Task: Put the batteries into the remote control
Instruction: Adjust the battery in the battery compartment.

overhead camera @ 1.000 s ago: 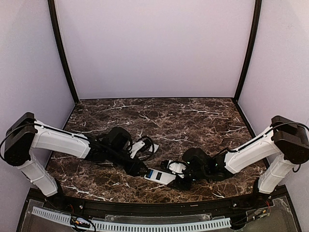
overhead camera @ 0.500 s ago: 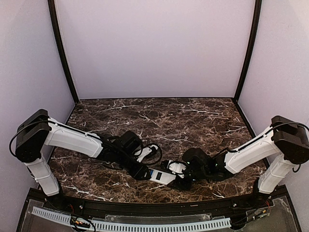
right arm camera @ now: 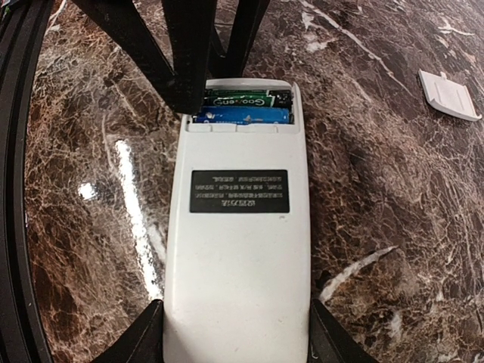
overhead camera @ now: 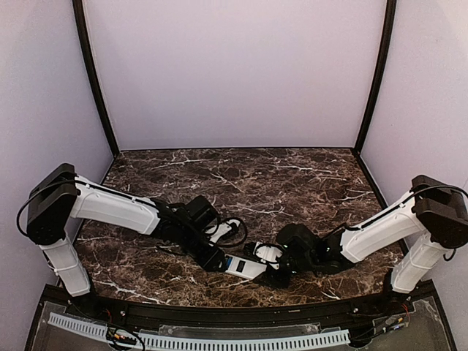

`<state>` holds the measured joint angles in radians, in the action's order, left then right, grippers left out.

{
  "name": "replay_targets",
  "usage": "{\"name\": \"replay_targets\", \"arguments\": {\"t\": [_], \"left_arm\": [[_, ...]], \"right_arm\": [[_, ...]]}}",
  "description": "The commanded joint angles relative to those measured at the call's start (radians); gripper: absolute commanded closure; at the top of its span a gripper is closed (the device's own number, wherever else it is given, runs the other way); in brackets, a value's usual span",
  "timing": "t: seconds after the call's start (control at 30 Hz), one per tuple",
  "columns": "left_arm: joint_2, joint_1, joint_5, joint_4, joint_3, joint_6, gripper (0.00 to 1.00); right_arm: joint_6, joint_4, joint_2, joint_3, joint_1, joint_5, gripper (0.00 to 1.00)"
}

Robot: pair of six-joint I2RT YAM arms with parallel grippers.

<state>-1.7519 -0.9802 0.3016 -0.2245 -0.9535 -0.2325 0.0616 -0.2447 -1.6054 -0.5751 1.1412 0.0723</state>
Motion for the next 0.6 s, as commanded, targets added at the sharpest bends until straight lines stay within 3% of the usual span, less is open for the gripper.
{"name": "replay_targets", "arguments": {"t": [0.0,0.57], "left_arm": [[-0.054,-0.003,-0.060,-0.039,-0.030,-0.013,0.66],[-0.091,-0.002,0.004,-0.004,-0.059,-0.102,0.65]], "right_arm": [[-0.013,0.016,0.013,0.020,0.001,-0.048,1.00],[-0.013,0.016,0.009,0.019,0.002,-0.050,1.00]]}}
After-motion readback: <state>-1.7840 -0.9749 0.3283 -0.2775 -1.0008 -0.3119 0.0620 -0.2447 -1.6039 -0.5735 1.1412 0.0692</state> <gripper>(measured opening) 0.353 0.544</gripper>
